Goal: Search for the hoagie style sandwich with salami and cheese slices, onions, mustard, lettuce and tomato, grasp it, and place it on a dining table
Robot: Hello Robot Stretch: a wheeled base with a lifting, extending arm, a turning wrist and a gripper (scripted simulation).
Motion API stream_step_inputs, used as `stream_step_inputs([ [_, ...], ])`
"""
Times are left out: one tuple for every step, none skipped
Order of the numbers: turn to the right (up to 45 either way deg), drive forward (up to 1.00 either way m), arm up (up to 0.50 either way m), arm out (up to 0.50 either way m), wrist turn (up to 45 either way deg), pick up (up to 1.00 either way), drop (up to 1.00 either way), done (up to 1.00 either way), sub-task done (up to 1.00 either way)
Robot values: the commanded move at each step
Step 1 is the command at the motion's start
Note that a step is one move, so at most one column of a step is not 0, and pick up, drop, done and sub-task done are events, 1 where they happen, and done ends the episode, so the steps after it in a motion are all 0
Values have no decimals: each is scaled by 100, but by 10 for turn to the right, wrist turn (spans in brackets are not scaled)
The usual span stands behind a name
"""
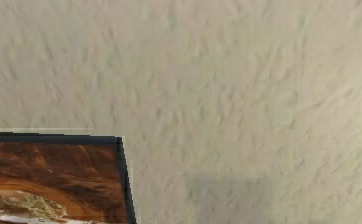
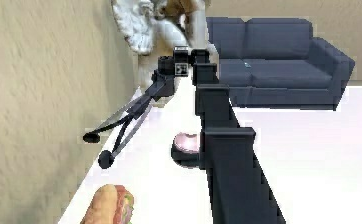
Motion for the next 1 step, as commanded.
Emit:
stream_step_inputs([
  [0, 0, 0, 0, 0, 0, 0, 100, 0],
])
